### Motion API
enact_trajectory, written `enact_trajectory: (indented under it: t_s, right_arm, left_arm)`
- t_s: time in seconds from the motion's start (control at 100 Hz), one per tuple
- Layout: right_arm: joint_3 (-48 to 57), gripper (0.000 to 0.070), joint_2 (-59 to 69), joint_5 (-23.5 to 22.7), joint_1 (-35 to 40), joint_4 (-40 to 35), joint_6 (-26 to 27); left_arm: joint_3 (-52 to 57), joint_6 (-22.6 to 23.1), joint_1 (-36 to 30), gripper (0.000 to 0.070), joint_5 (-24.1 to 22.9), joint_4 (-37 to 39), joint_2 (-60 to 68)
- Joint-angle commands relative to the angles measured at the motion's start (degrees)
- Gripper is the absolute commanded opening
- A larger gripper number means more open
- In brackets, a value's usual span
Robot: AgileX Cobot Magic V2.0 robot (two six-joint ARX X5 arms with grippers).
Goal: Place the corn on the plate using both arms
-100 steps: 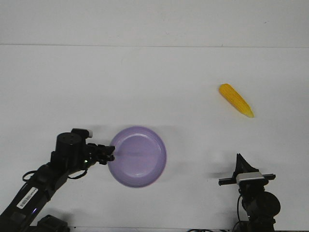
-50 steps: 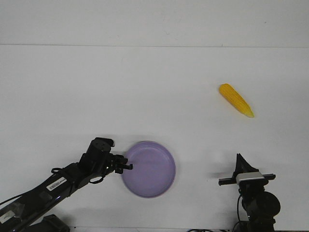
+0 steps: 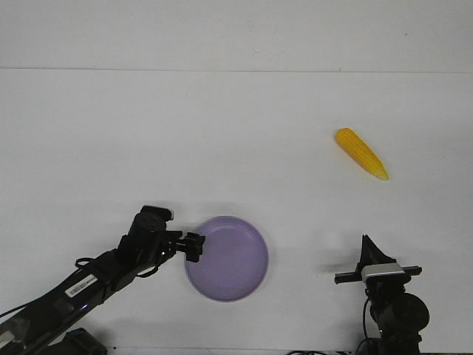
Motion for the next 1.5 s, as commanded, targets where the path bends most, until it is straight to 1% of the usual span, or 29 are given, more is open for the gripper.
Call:
enact_trajectory:
  t_s: [0.0, 0.09, 0.15, 0.2, 0.28, 0.42, 0.47, 0.54, 0.6, 0.68, 0.74, 0.82, 0.88, 0.91, 0.93, 0.95, 1.0, 1.02, 1.04, 1.06, 1.08, 1.12, 1.2, 1.31, 1.41, 1.49]
  right_arm:
    - [-0.2, 0.0016, 0.0, 0.0, 0.0, 0.6, 0.6]
    - [-0.2, 0.0016, 0.0, 0.0, 0.0, 0.6, 0.6]
    - [-0.2, 0.0016, 0.0, 0.0, 0.0, 0.6, 0.6]
    - [-0.2, 0.0016, 0.0, 0.0, 0.0, 0.6, 0.6]
    - [-0.2, 0.0016, 0.0, -0.1, 0.0, 0.8, 1.0]
    - [-0.2, 0.0016, 0.0, -2.1, 0.0, 0.5, 11.3]
    - [-0.2, 0.0016, 0.0, -1.9, 0.0, 0.5, 12.4]
    - [-0.2, 0.0016, 0.0, -1.9, 0.0, 1.1, 13.5]
    - [-0.2, 0.0015, 0.0, -2.0, 0.0, 3.4, 18.1]
    - [0.6, 0.0007, 0.0, -2.2, 0.0, 6.3, 22.6]
    - [3.6, 0.0003, 0.1, -1.9, 0.0, 6.1, 25.2]
    - [10.3, 0.0001, 3.1, 0.3, 0.0, 3.8, 25.1]
    - [16.7, 0.0009, 7.6, 1.8, 0.0, 1.6, 22.2]
    - [19.8, 0.0039, 10.6, 2.0, 0.0, 0.7, 19.9]
    - [21.9, 0.0092, 12.8, 2.0, 0.0, 0.2, 18.4]
    - [24.0, 0.0177, 15.4, 2.0, 0.0, -0.3, 16.9]
    - [29.3, 0.0457, 22.2, 1.9, 0.0, -2.2, 13.9]
    - [31.4, 0.0559, 25.0, 1.9, 0.0, -3.1, 13.0]
    - [33.6, 0.0635, 27.9, 1.9, 0.0, -4.2, 12.4]
    - [35.8, 0.0677, 30.9, 1.9, 0.0, -5.6, 11.8]
    - [37.9, 0.0687, 33.9, 1.9, 0.0, -7.0, 11.4]
    - [42.2, 0.0686, 39.9, 1.7, 0.0, -10.0, 10.1]
    - [49.9, 0.0685, 51.4, 1.7, 0.0, -14.5, 6.1]
    - [58.3, 0.0683, 66.2, 2.1, 0.0, -15.5, 1.2]
    - [65.6, 0.0682, 78.9, 3.8, -0.1, -16.5, -2.8]
    - [71.4, 0.0678, 87.9, 5.5, -0.5, -18.8, -6.2]
  left_arm:
    - [1.0, 2.5, -0.2, 0.0469, -1.0, 1.6, -3.5]
    - [1.1, 3.8, -0.2, 0.0463, -2.1, 2.1, -11.1]
    - [1.1, 5.0, -0.2, 0.0463, -2.6, 1.1, -16.9]
    - [1.1, 5.7, -0.2, 0.0463, -3.2, -1.0, -22.0]
    - [1.0, 6.8, -0.2, 0.0463, -4.2, -6.3, -29.5]
    - [0.9, 8.3, -0.2, 0.0462, -7.3, -16.9, -40.6]
    - [0.9, 8.3, -0.2, 0.0462, -8.7, -19.8, -43.4]
    - [0.9, 8.3, -0.2, 0.0462, -9.9, -22.9, -46.2]
    - [0.9, 8.3, -0.2, 0.0462, -10.1, -24.5, -47.5]
    - [0.9, 8.3, -0.2, 0.0462, -10.1, -25.5, -48.0]
    - [0.9, 8.3, -0.2, 0.0462, -10.1, -25.6, -47.9]
    - [0.9, 8.3, -0.2, 0.0462, -10.1, -25.6, -47.5]
    - [0.9, 8.3, -0.2, 0.0462, -10.1, -25.6, -47.5]
    - [0.9, 8.3, -0.2, 0.0462, -10.1, -25.6, -47.5]
    - [0.9, 8.3, -0.2, 0.0462, -10.2, -25.6, -47.5]
    - [0.9, 8.3, -0.2, 0.0462, -10.2, -25.6, -47.5]
    - [0.9, 8.3, -0.2, 0.0462, -10.8, -25.6, -47.5]
    - [0.9, 8.3, -0.2, 0.0462, -11.0, -25.6, -47.5]
    - [0.9, 8.3, -0.2, 0.0462, -11.2, -25.6, -47.5]
    - [0.9, 8.3, -0.2, 0.0462, -11.3, -25.7, -47.5]
    - [0.9, 8.3, -0.2, 0.0462, -11.4, -25.7, -47.5]
    - [0.9, 8.3, -0.2, 0.0462, -11.4, -25.7, -47.5]
    - [0.9, 8.3, -0.2, 0.0462, -11.4, -25.8, -47.5]
    - [0.9, 8.3, -0.2, 0.0462, -11.4, -25.9, -47.5]
    - [0.9, 8.3, -0.2, 0.0462, -11.4, -26.0, -47.5]
    - [0.9, 8.3, -0.2, 0.0462, -11.4, -26.4, -47.5]
